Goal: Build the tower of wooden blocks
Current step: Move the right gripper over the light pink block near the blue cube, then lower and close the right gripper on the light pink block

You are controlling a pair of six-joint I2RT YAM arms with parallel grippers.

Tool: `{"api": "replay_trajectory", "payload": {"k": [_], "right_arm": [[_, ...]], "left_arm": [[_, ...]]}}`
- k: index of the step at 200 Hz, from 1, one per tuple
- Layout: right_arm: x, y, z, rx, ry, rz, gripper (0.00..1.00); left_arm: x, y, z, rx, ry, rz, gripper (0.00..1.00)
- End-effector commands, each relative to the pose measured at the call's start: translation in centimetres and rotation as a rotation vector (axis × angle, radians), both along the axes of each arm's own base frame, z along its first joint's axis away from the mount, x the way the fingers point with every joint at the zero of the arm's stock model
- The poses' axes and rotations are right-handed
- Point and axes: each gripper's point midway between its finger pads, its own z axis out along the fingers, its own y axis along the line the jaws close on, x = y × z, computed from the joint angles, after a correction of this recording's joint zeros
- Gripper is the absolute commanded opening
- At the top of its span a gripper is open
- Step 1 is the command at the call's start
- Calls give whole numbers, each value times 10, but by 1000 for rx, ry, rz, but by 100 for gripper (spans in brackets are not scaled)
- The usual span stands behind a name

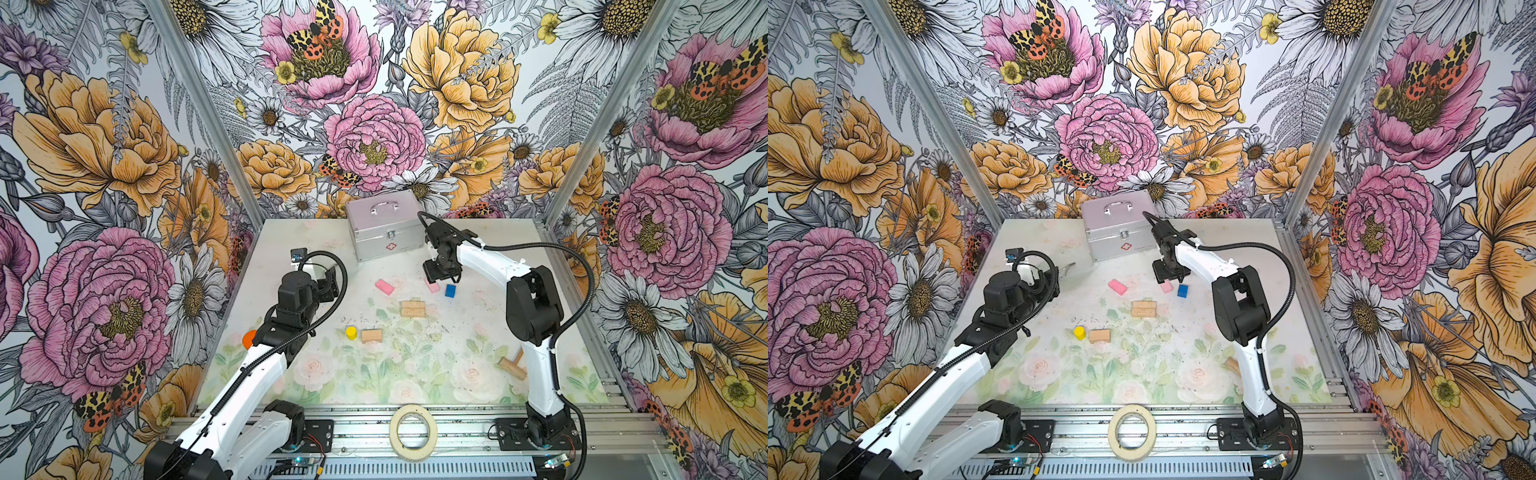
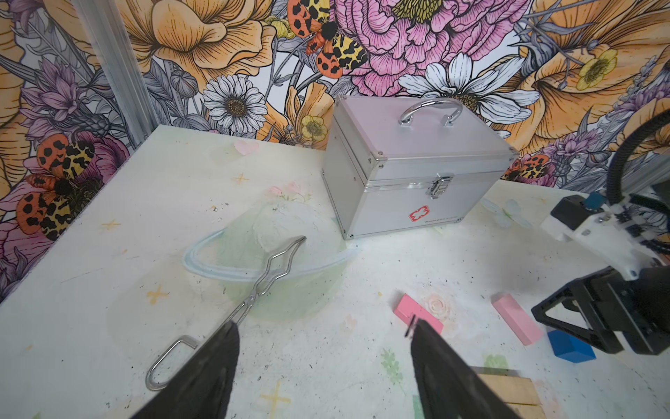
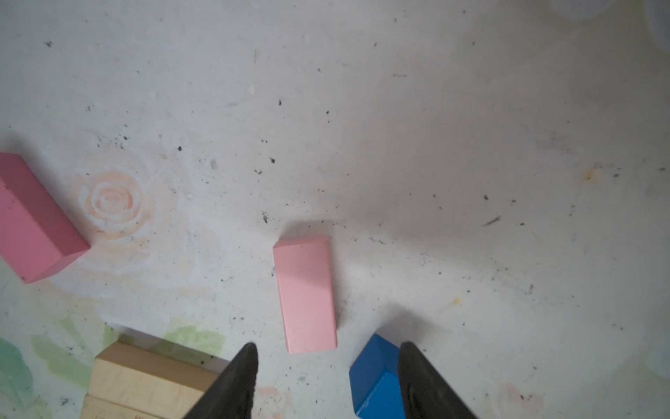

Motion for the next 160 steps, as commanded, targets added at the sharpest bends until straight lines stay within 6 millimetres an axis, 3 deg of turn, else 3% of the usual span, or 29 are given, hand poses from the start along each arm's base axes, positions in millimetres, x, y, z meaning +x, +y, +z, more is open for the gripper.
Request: {"api": "replay_trajectory", "payload": {"k": [1, 72, 160], "right_arm": [[1, 7, -8, 6, 22, 28, 65], [1, 16, -28, 29, 68, 22, 68], [-4, 21, -45, 21, 102, 18, 49]], "left_arm": [[2, -2, 7, -9, -20, -17, 76], [3, -3, 5, -11, -13, -17, 76], [4, -1, 4, -9, -10, -13, 76]]}}
